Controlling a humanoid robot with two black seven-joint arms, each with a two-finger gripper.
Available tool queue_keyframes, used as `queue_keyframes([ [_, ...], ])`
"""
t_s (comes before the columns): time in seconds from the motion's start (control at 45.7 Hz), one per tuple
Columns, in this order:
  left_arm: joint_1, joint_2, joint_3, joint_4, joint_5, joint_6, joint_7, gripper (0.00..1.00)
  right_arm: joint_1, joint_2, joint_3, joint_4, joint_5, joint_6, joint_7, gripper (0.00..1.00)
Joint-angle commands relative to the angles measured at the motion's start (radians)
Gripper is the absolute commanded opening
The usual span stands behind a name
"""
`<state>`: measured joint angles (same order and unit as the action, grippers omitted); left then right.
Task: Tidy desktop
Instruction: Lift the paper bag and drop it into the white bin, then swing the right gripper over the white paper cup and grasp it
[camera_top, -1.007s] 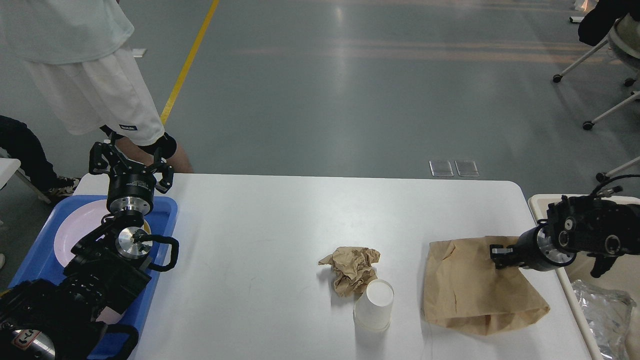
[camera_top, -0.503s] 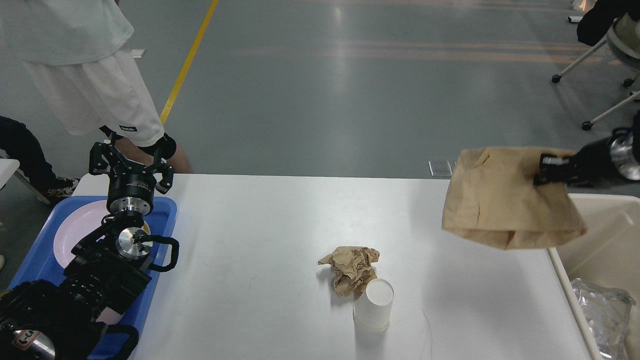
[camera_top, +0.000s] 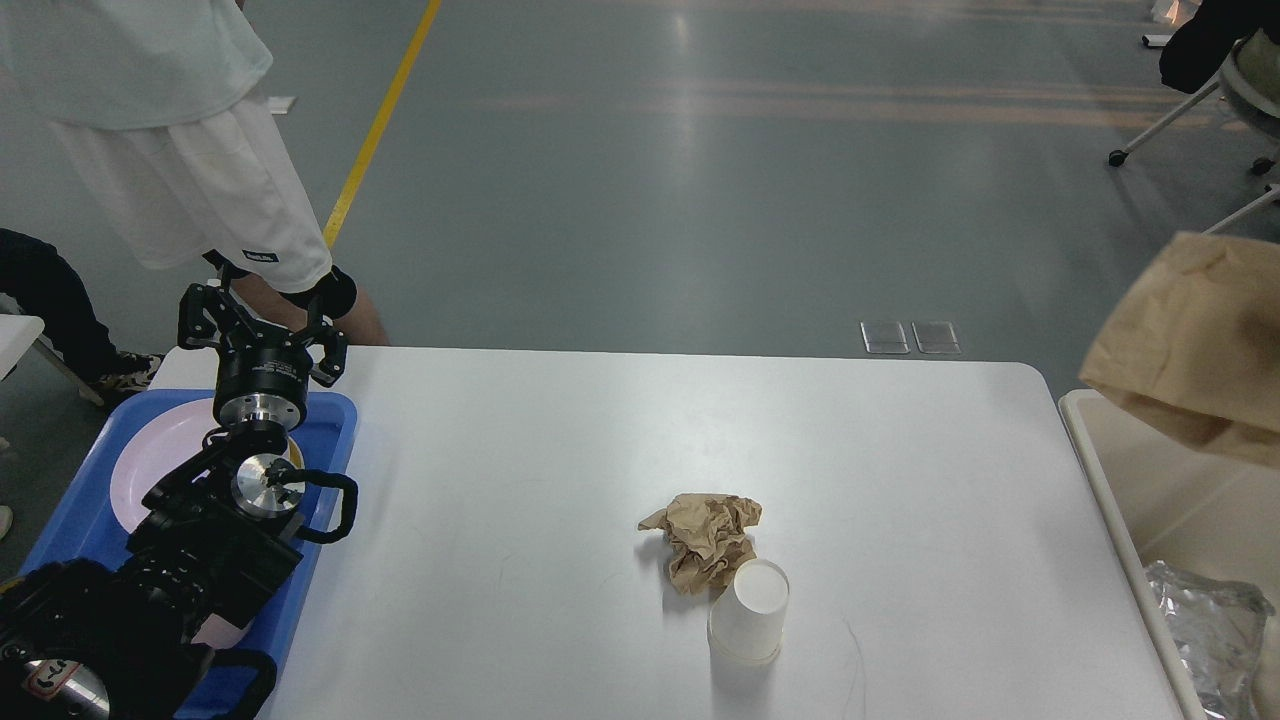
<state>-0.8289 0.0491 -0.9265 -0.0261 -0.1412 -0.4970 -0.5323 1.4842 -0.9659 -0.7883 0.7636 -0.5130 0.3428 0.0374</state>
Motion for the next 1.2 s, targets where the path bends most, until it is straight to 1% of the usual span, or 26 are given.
queue_keyframes([
  [0.0, 0.001, 0.0, 0.0, 0.0, 0.0, 0.0, 0.0, 0.96, -0.293, 0.071, 0.006, -0.118, 0.083, -0.197, 0.002, 0.0],
  [0.022, 0.001, 0.0, 0.0, 0.0, 0.0, 0.0, 0.0, 0.96, -0.332, 0.084, 0.006, -0.133, 0.097, -0.218, 0.002, 0.03],
  [0.044, 0.001, 0.0, 0.0, 0.0, 0.0, 0.0, 0.0, 0.96, -0.366, 0.095, 0.006, -0.151, 0.106, -0.234, 0.004, 0.09],
  [0.088, -0.001, 0.0, 0.0, 0.0, 0.0, 0.0, 0.0, 0.96, -0.429, 0.121, 0.008, -0.185, 0.123, -0.263, 0.004, 0.32],
  [0.131, -0.001, 0.0, 0.001, 0.0, 0.0, 0.0, 0.0, 0.96, -0.481, 0.156, 0.009, -0.222, 0.137, -0.283, 0.003, 0.62],
  [0.175, 0.001, 0.0, 0.0, 0.0, 0.0, 0.0, 0.0, 0.96, -0.527, 0.185, 0.014, -0.268, 0.151, -0.294, 0.004, 0.88],
  [0.197, 0.001, 0.0, 0.0, 0.0, 0.0, 0.0, 0.0, 0.96, -0.548, 0.199, 0.015, -0.291, 0.162, -0.298, 0.004, 0.97],
  [0.219, 0.001, 0.0, 0.0, 0.0, 0.0, 0.0, 0.0, 0.96, -0.567, 0.211, 0.018, -0.309, 0.171, -0.3, 0.003, 1.0],
  [0.35, -0.001, 0.0, 0.0, 0.0, 0.0, 0.0, 0.0, 0.96, -0.628, 0.246, 0.027, -0.345, 0.206, -0.3, 0.002, 1.0],
  [0.525, -0.001, 0.0, 0.0, 0.0, 0.0, 0.0, 0.0, 0.96, -0.618, 0.251, 0.027, -0.333, 0.206, -0.295, 0.002, 1.0],
  [0.591, 0.001, 0.0, 0.0, 0.0, 0.0, 0.0, 0.0, 0.96, -0.593, 0.269, 0.027, -0.314, 0.208, -0.285, 0.006, 1.0],
  [0.656, 0.001, 0.0, 0.002, 0.0, 0.0, 0.0, 0.0, 0.96, -0.512, 0.28, 0.026, -0.239, 0.206, -0.275, 0.007, 1.0],
  [0.722, -0.001, 0.0, 0.0, 0.0, 0.0, 0.0, 0.0, 0.96, -0.399, 0.268, 0.015, -0.105, 0.206, -0.274, 0.007, 1.0],
  [0.788, -0.001, 0.0, 0.0, 0.0, 0.0, 0.0, 0.0, 0.96, -0.271, 0.23, 0.009, 0.05, 0.203, -0.272, 0.006, 1.0],
  [0.875, 0.001, 0.0, 0.0, 0.0, 0.0, 0.0, 0.0, 0.96, -0.159, 0.24, -0.02, 0.187, 0.188, -0.263, 0.006, 1.0],
  [0.985, 0.001, 0.0, 0.0, 0.0, 0.0, 0.0, 0.0, 0.96, -0.03, 0.324, -0.098, 0.304, 0.188, -0.196, 0.004, 1.0],
  [1.116, 0.001, 0.0, 0.001, 0.0, 0.0, 0.0, 0.0, 0.96, 0.108, 0.47, -0.206, 0.431, 0.195, -0.136, 0.004, 1.0],
  [1.182, -0.001, 0.0, 0.0, 0.0, 0.0, 0.0, 0.0, 0.96, 0.166, 0.542, -0.239, 0.465, 0.199, -0.081, 0.004, 1.0],
])
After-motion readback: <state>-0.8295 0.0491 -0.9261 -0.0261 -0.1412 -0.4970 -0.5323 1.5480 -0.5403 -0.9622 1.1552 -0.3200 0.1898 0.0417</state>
